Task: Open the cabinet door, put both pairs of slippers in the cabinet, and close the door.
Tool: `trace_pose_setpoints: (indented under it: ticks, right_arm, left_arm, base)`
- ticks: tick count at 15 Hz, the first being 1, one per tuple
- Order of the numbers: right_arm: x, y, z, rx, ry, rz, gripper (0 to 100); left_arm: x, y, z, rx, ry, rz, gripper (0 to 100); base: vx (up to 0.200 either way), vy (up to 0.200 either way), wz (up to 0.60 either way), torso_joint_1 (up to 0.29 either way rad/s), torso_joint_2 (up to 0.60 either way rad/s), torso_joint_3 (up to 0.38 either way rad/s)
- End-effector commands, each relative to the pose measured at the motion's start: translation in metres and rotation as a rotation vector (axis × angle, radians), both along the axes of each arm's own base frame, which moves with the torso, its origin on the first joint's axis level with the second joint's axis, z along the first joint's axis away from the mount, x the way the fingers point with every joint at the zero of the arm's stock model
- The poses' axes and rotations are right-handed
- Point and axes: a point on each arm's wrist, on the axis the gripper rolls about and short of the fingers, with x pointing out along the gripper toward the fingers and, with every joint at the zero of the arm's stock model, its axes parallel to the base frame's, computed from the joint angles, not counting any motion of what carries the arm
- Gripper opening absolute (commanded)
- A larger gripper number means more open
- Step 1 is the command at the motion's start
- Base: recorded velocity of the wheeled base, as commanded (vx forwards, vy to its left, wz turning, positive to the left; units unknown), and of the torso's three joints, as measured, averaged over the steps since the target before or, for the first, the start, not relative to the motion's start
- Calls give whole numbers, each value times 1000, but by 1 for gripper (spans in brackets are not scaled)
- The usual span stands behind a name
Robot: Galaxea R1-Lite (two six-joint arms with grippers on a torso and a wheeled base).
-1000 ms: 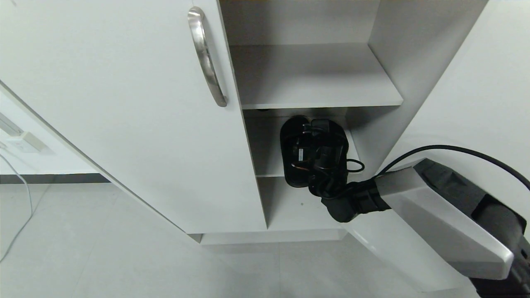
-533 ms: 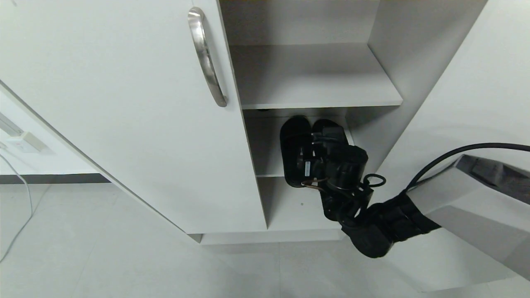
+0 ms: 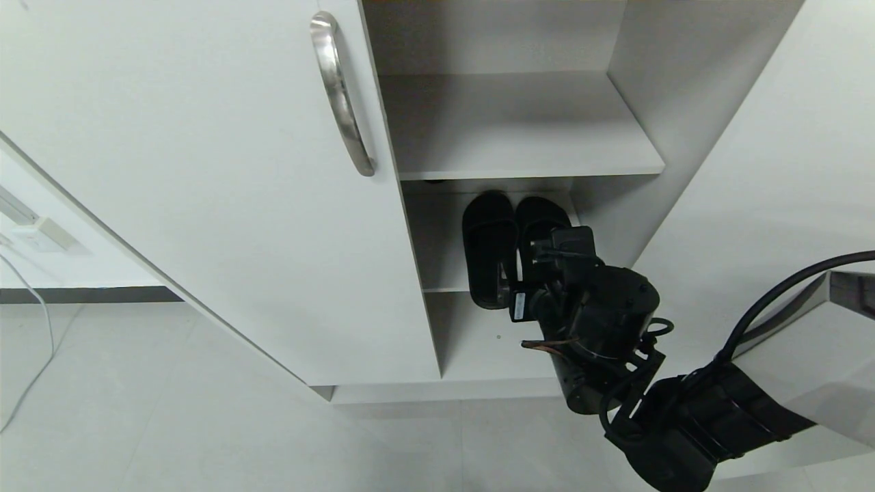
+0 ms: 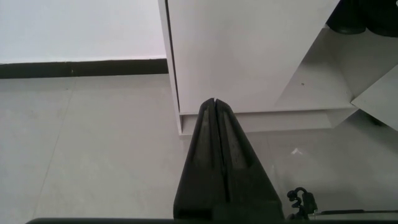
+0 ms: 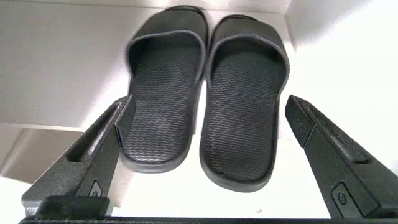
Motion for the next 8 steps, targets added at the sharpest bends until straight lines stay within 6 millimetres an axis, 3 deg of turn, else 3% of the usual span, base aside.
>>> trace_pose_setpoints:
  ticks: [1,8]
  right_arm:
    - [-4,3,1,2,-2,12,100]
    - [-7,6,-4,-10,10,20,100]
  left_arm:
    - [0,0,1,0,0,0,0]
    - [0,0,1,0,0,0,0]
  base:
    - [0,0,0,0,0,0]
    - [-200,0,0,2,3,2]
